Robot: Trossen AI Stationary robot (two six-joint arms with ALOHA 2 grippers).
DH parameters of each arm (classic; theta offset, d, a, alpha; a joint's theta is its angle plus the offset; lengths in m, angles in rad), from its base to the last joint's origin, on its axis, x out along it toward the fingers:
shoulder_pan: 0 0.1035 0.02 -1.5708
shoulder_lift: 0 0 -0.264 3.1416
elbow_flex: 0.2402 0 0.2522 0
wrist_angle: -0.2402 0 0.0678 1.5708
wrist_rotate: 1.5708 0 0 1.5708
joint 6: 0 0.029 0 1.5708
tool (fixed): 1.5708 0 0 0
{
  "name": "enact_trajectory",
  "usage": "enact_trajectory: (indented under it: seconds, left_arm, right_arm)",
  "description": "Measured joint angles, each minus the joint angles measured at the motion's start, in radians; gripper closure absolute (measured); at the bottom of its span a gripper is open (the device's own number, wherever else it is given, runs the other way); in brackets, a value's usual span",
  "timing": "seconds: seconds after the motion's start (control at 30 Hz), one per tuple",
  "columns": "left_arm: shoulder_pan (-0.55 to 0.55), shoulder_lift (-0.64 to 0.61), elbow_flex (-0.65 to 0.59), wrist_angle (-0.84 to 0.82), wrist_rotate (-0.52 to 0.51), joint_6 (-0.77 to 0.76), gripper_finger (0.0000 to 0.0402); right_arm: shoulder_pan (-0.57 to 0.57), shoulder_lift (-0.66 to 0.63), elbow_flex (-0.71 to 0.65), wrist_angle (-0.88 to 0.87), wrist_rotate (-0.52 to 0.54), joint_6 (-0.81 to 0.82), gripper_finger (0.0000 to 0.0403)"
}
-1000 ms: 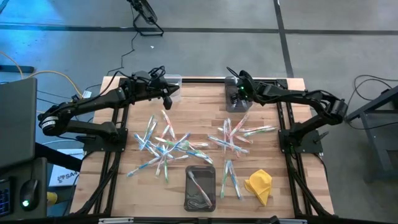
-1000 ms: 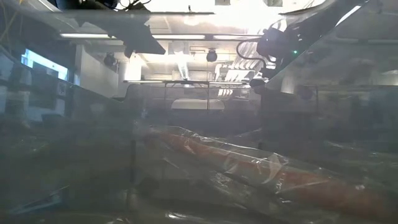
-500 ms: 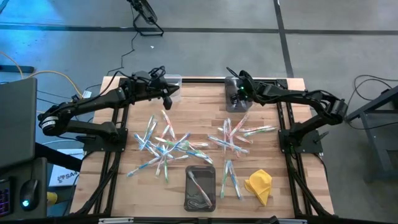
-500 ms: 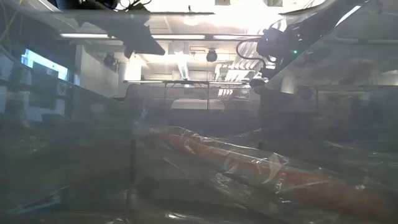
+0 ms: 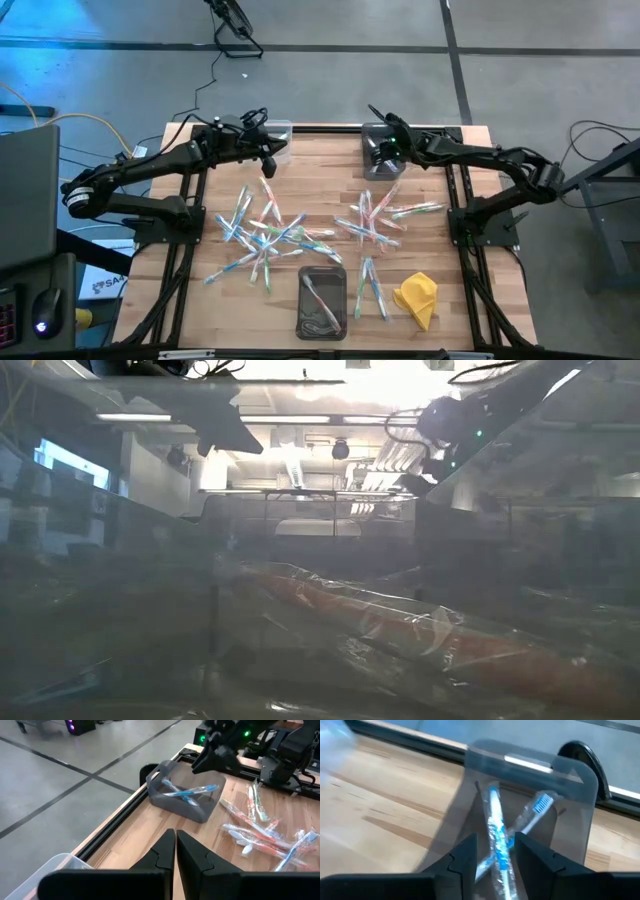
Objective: Pick & Place Toothbrushes
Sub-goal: Put the green toothbrush into the transparent bin
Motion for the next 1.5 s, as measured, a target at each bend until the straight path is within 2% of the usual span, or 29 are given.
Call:
enact_trajectory:
  seconds: [0.27,0.4,0.67,0.9,1.5]
  left_arm:
    - [0.000,0.000,0.000,0.000,0.000,-0.001,0.0387]
    - [0.000,0.000,0.000,0.000,0.000,-0.001,0.0387]
    - [0.000,0.000,0.000,0.000,0.001,-0.003,0.0387]
    - [0.000,0.000,0.000,-0.012,0.008,-0.006,0.0387]
    - [0.000,0.000,0.000,-0.024,0.008,-0.003,0.0387]
  right_arm:
    - [0.001,-0.127,0.000,0.065,-0.106,0.000,0.0308]
    - [0.001,-0.168,0.000,0.147,-0.203,0.000,0.0313]
    - [0.008,-0.188,0.000,0.281,-0.373,-0.017,0.0314]
    - [0.066,-0.189,0.000,0.284,-0.367,-0.086,0.0314]
    - [0.261,-0.188,0.000,0.199,-0.274,-0.098,0.0314]
